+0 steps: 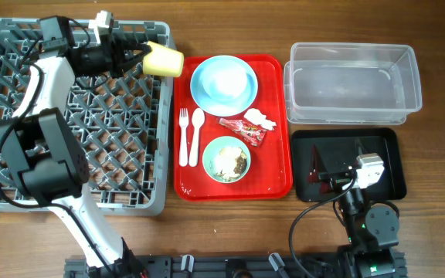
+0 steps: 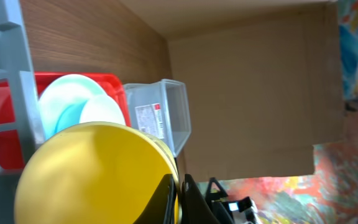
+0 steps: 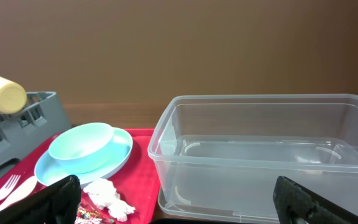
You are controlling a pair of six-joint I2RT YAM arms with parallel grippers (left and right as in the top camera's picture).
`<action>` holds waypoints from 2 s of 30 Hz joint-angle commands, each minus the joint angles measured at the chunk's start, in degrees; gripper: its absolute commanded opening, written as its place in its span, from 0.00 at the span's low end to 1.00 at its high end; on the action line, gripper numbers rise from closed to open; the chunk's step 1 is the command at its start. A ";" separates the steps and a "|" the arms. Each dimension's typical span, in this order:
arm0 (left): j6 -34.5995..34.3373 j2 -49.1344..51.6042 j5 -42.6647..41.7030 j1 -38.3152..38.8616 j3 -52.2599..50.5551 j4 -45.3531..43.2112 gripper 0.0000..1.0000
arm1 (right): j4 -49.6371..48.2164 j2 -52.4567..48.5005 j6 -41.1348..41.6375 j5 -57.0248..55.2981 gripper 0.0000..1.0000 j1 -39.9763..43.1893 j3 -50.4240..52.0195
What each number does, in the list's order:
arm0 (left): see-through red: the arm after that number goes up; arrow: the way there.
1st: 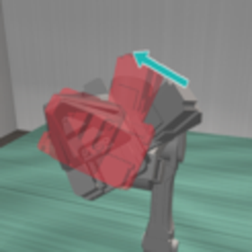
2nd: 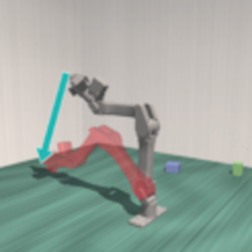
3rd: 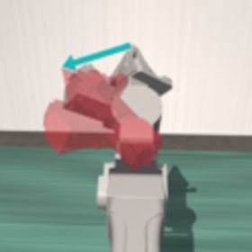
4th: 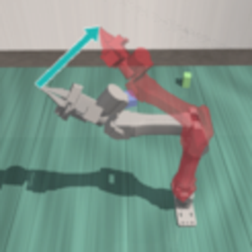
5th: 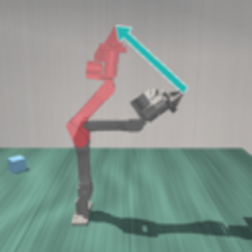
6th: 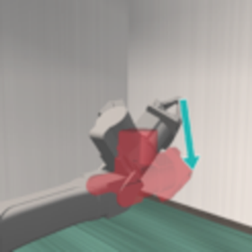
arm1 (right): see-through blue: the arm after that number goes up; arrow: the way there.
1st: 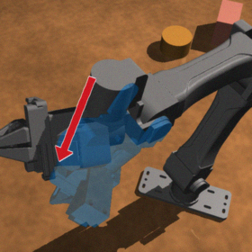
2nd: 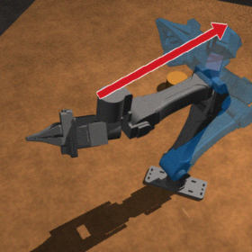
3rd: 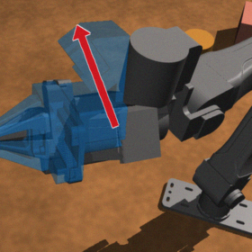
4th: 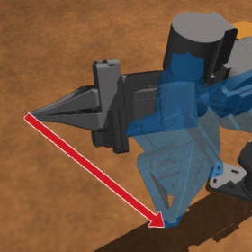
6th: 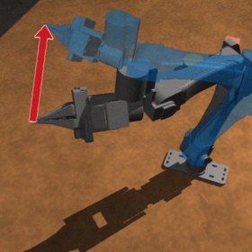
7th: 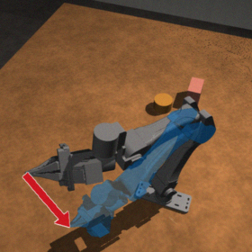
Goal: Sort waste into correct bins and load items into the dishwasher rack
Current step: 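Carry the yellow cup to the dish rack and release it, then move the left gripper down onto the white spoon on the tray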
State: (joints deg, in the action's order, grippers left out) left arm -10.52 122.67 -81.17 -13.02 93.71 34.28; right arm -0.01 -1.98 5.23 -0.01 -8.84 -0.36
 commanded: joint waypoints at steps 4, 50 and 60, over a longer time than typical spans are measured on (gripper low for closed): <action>1.36 2.32 8.63 -0.66 -0.07 0.02 0.04 | -0.35 0.20 -0.37 0.11 1.00 0.09 0.07; -12.68 -17.86 82.03 37.18 -17.18 16.61 0.23 | -0.35 0.20 -0.35 0.11 1.00 0.09 0.07; -12.96 -17.86 80.63 39.50 -29.44 1.18 0.22 | -0.35 0.20 -0.37 0.11 1.00 0.09 0.07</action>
State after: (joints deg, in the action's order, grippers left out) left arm -22.46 104.92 -0.23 24.73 65.93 37.56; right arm -0.03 -1.98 5.23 -0.01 -8.84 -0.36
